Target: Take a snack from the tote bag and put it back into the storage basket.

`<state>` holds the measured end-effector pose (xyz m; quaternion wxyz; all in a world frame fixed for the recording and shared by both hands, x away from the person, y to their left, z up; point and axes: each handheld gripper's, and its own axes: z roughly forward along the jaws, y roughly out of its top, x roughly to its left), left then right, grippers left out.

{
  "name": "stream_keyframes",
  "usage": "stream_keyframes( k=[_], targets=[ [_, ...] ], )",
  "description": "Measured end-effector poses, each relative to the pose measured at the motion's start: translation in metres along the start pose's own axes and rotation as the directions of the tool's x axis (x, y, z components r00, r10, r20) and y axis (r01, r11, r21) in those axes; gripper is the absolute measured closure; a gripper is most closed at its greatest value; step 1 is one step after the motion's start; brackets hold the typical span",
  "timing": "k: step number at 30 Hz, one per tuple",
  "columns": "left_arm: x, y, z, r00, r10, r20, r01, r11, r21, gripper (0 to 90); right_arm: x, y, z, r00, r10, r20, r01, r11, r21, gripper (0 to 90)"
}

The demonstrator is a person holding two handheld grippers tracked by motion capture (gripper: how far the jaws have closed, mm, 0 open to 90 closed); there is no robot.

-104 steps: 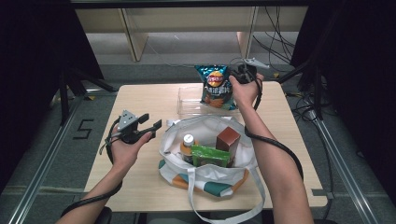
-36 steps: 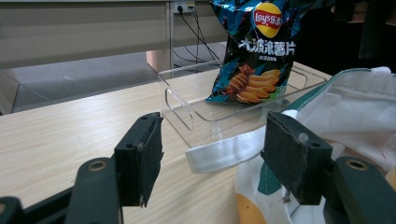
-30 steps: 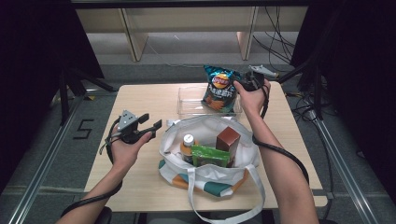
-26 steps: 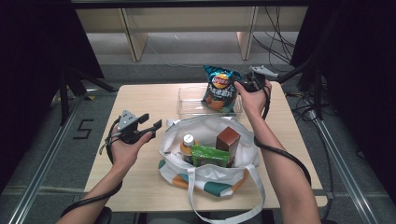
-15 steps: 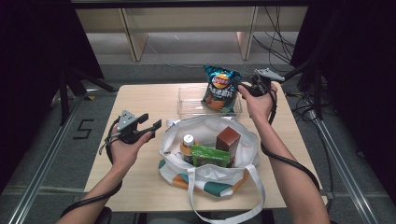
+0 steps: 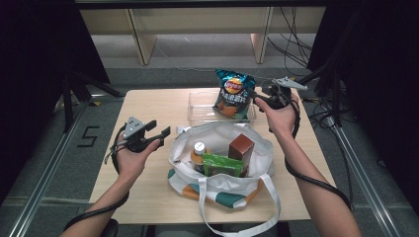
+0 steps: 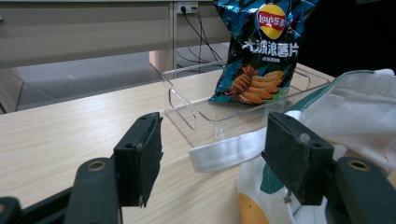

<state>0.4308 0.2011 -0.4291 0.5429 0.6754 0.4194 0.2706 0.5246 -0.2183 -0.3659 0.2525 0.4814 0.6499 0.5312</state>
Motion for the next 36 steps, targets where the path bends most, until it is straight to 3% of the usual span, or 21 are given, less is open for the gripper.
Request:
stream_keyframes(
  k=[1,2,7,10,11,15,16,18,21,24,27,31,33,36],
  targets=[
    [0.0,0.0,0.0,1.0,0.001,-0.001,-0.001,1.0,0.001,35.9,0.0,-0.001,-0.001,0.9997,-0.023,-0.004,0.023,1.0,-0.019,40.1],
    [0.0,0.0,0.001,1.0,0.0,0.004,0.0,1.0,-0.006,35.9,0.002,0.0,-0.004,0.9999,-0.006,-0.01,0.006,1.0,-0.002,40.1],
    [-0.001,0.0,0.0,1.0,0.003,0.0,-0.003,1.0,0.002,35.8,0.007,-0.002,-0.014,0.9982,-0.051,-0.032,0.051,0.999,-0.007,40.8],
    [-0.001,0.0,0.001,1.0,0.0,0.0,0.0,1.0,0.001,35.8,0.013,-0.007,-0.021,0.9984,-0.014,-0.055,0.015,1.0,0.009,41.2],
    [-0.001,0.0,0.0,1.0,-0.001,-0.001,0.001,1.0,0.001,35.8,0.011,-0.008,-0.023,0.9969,-0.051,-0.06,0.051,0.999,0.0,41.4],
    [-0.002,0.0,0.001,1.0,-0.001,0.0,0.001,1.0,0.001,35.8,0.016,-0.017,-0.031,0.9968,-0.016,-0.079,0.016,1.0,0.006,41.7],
    [-0.002,-0.001,0.0,1.0,0.0,-0.001,0.0,1.0,0.003,35.8,0.015,-0.018,-0.033,0.9956,-0.04,-0.085,0.041,0.999,0.006,41.7],
    [-0.002,-0.001,0.0,1.0,0.003,-0.002,-0.003,1.0,0.006,35.8,0.018,-0.019,-0.038,0.996,-0.018,-0.088,0.019,1.0,0.017,41.7],
    [-0.002,0.0,0.0,1.0,0.003,-0.003,-0.003,1.0,0.004,35.8,0.018,-0.022,-0.044,0.9932,-0.049,-0.106,0.05,0.999,0.008,41.9],
    [-0.001,-0.001,0.0,1.0,0.004,-0.003,-0.004,1.0,0.006,35.8,0.021,-0.026,-0.05,0.9932,-0.038,-0.11,0.04,0.999,0.019,42.0],
    [-0.002,-0.001,0.0,1.0,0.0,-0.003,0.0,1.0,0.002,35.8,0.023,-0.031,-0.055,0.9893,-0.072,-0.127,0.074,0.997,0.008,42.1],
    [-0.002,-0.001,0.0,1.0,0.004,-0.004,-0.004,1.0,0.005,35.7,0.028,-0.036,-0.063,0.9897,-0.044,-0.136,0.048,0.999,0.022,42.1],
    [-0.002,-0.001,0.0,1.0,0.004,-0.005,-0.004,1.0,0.004,35.7,0.028,-0.037,-0.066,0.9872,-0.071,-0.143,0.075,0.997,0.019,42.1],
    [-0.002,-0.001,0.0,1.0,0.006,-0.006,-0.006,1.0,0.003,35.7,0.032,-0.039,-0.072,0.9874,-0.056,-0.148,0.061,0.998,0.027,42.1]
  ],
)
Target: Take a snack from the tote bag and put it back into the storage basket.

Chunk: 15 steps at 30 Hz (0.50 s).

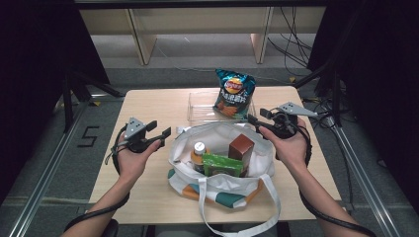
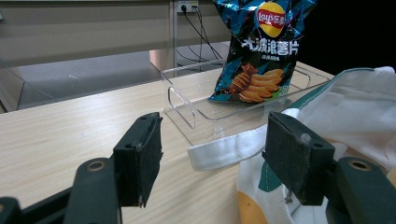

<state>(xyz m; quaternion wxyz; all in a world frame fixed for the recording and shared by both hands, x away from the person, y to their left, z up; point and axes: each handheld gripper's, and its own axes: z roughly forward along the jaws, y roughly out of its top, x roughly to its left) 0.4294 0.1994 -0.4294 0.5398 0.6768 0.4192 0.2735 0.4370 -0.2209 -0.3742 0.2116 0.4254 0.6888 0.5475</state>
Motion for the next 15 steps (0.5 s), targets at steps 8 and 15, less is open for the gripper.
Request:
stream_keyframes(
  k=[8,15],
  targets=[
    [0.0,0.0,0.0,1.0,-0.001,0.0,0.001,1.0,0.003,35.7,0.016,-0.007,-0.009,0.9982,-0.049,-0.034,0.048,0.999,-0.017,41.8],
    [-0.001,0.0,0.0,1.0,0.001,0.001,-0.001,1.0,0.001,35.7,0.029,-0.012,-0.018,0.997,-0.04,-0.067,0.039,0.999,-0.019,40.6]
  ],
)
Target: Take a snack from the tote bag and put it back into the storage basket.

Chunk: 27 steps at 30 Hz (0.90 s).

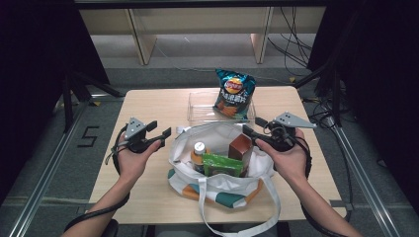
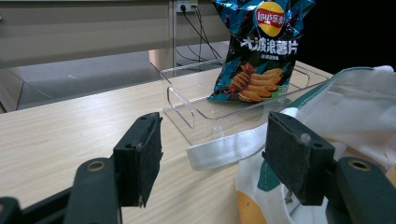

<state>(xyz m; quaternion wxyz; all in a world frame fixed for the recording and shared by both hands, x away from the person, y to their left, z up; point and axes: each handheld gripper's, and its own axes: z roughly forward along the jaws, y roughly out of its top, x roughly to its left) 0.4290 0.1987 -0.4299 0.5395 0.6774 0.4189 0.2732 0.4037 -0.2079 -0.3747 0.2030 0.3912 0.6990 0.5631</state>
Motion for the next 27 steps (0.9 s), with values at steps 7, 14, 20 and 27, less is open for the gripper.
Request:
stream_keyframes(
  k=[7,14,20,27],
  targets=[
    [0.002,-0.001,-0.001,1.0,-0.002,0.002,0.002,1.0,0.001,35.7,0.005,-0.004,-0.008,0.9998,0.011,-0.015,-0.011,1.0,0.003,39.9],
    [0.002,-0.001,-0.002,1.0,0.0,0.005,0.0,1.0,-0.003,35.7,0.011,-0.005,-0.011,0.9993,0.025,-0.029,-0.025,1.0,-0.006,39.0],
    [0.003,0.0,-0.003,1.0,-0.002,0.0,0.002,1.0,-0.005,35.7,0.015,-0.007,-0.015,0.9994,0.017,-0.032,-0.017,1.0,-0.001,38.5],
    [0.002,-0.001,-0.001,1.0,0.006,-0.002,-0.006,1.0,0.005,35.6,0.014,-0.006,-0.021,0.999,0.026,-0.036,-0.027,1.0,-0.009,38.2]
  ],
)
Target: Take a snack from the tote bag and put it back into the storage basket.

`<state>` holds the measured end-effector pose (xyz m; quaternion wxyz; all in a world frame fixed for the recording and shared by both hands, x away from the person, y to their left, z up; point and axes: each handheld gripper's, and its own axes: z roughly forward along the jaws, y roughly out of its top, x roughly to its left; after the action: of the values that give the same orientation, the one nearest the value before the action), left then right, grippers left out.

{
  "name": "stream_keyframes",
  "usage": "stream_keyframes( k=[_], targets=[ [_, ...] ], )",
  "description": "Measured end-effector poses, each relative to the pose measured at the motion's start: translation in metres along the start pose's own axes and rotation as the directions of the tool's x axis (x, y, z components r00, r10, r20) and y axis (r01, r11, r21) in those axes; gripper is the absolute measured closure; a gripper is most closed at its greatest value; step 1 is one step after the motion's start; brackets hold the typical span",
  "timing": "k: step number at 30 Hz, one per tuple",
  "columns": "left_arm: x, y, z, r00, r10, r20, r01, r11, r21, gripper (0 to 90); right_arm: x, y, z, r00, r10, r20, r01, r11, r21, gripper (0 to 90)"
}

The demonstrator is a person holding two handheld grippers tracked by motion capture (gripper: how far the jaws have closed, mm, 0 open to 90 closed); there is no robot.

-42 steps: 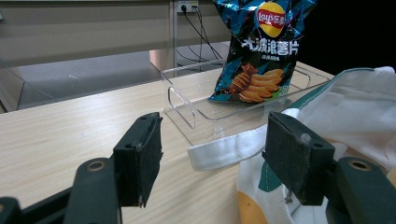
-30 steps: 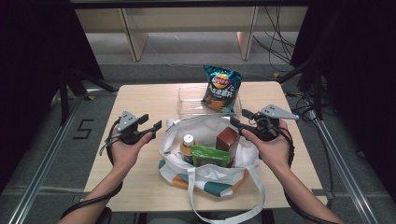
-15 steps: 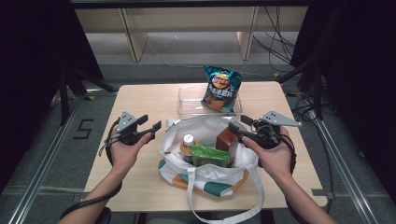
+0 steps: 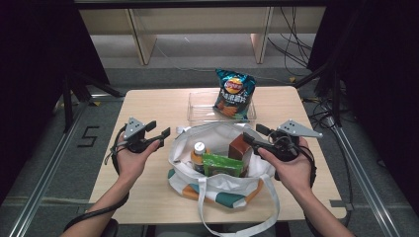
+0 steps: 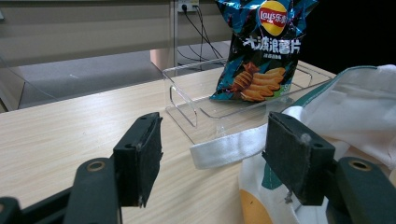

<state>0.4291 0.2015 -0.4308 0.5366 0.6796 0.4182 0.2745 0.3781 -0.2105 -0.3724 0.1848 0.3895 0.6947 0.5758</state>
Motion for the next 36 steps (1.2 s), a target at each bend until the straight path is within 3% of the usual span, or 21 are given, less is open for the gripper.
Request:
stream_keyframes(
  k=[4,9,11,13,24,36],
  targets=[
    [-0.001,0.0,-0.001,1.0,-0.005,0.003,0.005,1.0,-0.008,35.6,0.002,0.001,-0.001,0.9999,-0.012,-0.005,0.012,1.0,-0.006,38.0],
    [0.0,0.002,-0.002,1.0,-0.006,-0.001,0.006,0.9999,-0.014,35.6,0.007,0.001,-0.001,0.9999,0.006,-0.011,-0.006,1.0,-0.001,37.2],
    [0.0,0.002,-0.002,1.0,-0.005,0.001,0.005,0.9999,-0.013,35.6,0.007,0.001,0.0,0.9999,-0.013,-0.011,0.013,1.0,0.002,36.7],
    [0.001,0.002,-0.001,1.0,-0.007,0.003,0.008,0.9998,-0.017,35.6,0.009,0.0,0.0,0.9998,0.0,-0.02,-0.001,1.0,-0.005,36.5],
    [-0.001,0.004,0.0,1.0,-0.002,0.0,0.002,0.9999,-0.017,35.6,0.012,-0.002,-0.001,0.9983,-0.031,-0.05,0.031,1.0,-0.002,35.4],
    [-0.001,0.004,0.0,1.0,-0.001,-0.002,0.001,0.9999,-0.016,35.6,0.017,-0.007,0.003,0.9971,-0.032,-0.069,0.035,0.999,0.036,34.2]
  ],
)
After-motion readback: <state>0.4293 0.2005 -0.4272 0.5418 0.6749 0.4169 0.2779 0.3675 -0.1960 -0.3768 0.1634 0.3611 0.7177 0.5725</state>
